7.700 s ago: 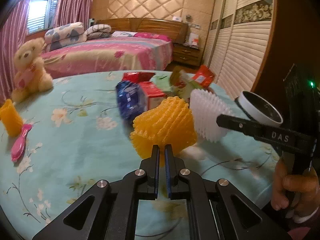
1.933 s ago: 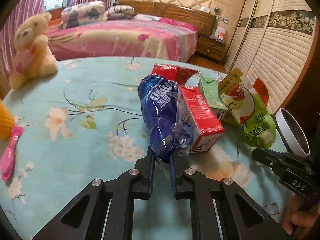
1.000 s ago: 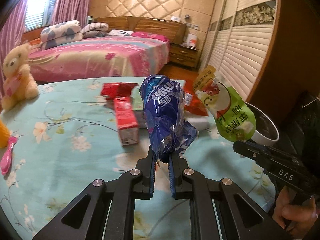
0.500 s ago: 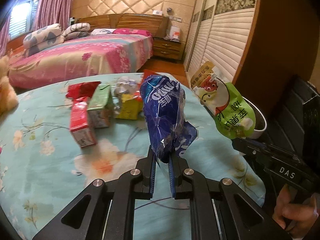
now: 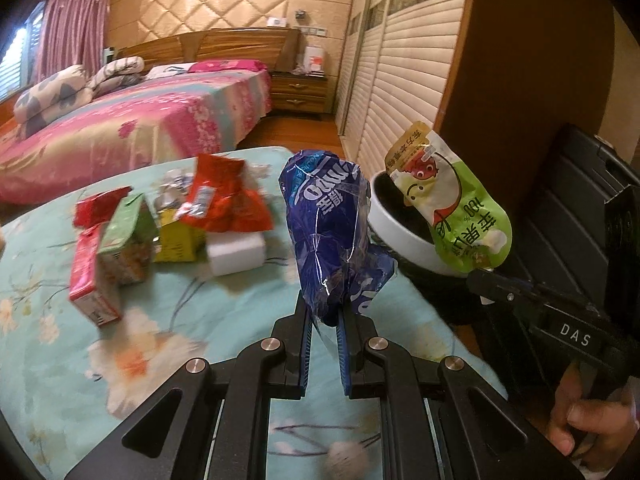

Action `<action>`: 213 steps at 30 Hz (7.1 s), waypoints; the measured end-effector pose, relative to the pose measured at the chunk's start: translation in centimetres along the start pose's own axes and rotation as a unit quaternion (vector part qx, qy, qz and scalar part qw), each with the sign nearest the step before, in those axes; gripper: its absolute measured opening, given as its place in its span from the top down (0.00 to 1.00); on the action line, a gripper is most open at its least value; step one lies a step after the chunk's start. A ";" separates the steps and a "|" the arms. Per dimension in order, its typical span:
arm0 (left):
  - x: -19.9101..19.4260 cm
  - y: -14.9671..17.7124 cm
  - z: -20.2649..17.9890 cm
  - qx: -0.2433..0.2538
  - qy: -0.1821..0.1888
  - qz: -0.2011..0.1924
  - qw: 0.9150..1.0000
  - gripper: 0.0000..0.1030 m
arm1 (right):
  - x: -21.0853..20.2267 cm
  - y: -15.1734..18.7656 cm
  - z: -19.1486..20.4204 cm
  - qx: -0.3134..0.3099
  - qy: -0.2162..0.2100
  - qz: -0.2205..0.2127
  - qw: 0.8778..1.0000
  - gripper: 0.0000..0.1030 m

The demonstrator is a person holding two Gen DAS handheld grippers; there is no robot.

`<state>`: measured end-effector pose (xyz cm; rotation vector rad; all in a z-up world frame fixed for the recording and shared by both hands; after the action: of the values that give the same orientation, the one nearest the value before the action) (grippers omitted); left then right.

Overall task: Collect trash
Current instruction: 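Carry the blue bag and green pouch over the bin and release both, then move both open tools back toward the remaining trash on the table, then grasp the red juice carton with the left tool while the right grasps a red wrapper, then carry the red carton and red wrapper over the bin and open both tools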

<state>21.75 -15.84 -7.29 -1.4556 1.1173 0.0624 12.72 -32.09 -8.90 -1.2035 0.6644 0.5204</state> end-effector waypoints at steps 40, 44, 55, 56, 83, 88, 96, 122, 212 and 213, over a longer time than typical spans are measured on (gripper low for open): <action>9.9 -4.2 -4.6 0.039 0.040 0.036 0.998 0.90 | 0.4 -1.7 -6.8 0.053 0.063 0.004 0.997 0.83; 10.6 -4.5 -5.0 0.042 0.043 0.038 0.997 0.90 | 0.6 -2.0 -7.0 0.052 0.066 0.006 0.996 0.83; 11.8 -4.6 -6.1 0.045 0.050 0.051 0.996 0.90 | 1.5 -2.9 -8.0 0.054 0.070 0.021 0.996 0.83; 11.9 -4.6 -6.2 0.045 0.051 0.052 0.996 0.90 | 1.6 -3.0 -8.1 0.053 0.071 0.022 0.996 0.83; 11.5 -5.1 -7.2 0.029 0.038 0.059 0.997 0.54 | 3.7 -4.3 -10.3 0.086 0.061 0.050 0.993 0.54; 9.8 -3.9 -6.5 0.017 0.029 0.050 0.998 0.50 | 3.3 -4.3 -9.6 0.093 0.046 0.041 0.994 0.41; 6.0 -2.1 -3.4 -0.019 0.017 0.034 0.999 0.48 | 2.3 -4.6 -6.4 0.077 0.031 0.020 0.996 0.25; -6.5 3.9 6.5 -0.121 -0.074 -0.006 0.990 0.47 | 3.7 -0.5 6.9 0.005 -0.044 0.056 0.997 0.23; -3.9 2.3 2.0 -0.030 -0.030 -0.005 0.999 0.70 | 2.2 0.1 4.6 0.031 -0.037 0.023 0.999 0.98; -3.5 2.1 1.5 -0.026 -0.028 -0.004 0.999 0.70 | 2.1 0.1 4.3 0.033 -0.036 0.023 0.999 0.98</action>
<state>19.35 -12.22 -7.06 -1.4953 1.0706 0.1276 14.97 -27.85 -9.56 -1.1045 0.6433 0.5731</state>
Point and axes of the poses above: each gripper's, at about its wrist camera, not at the fingertips, and x roughly the way its jaws point, z to its left, y to its underside, the point moved 9 cm from there along x, roughly the way its jaws point, and after that the axes turned 11 degrees about y, right-handed, at the moved point
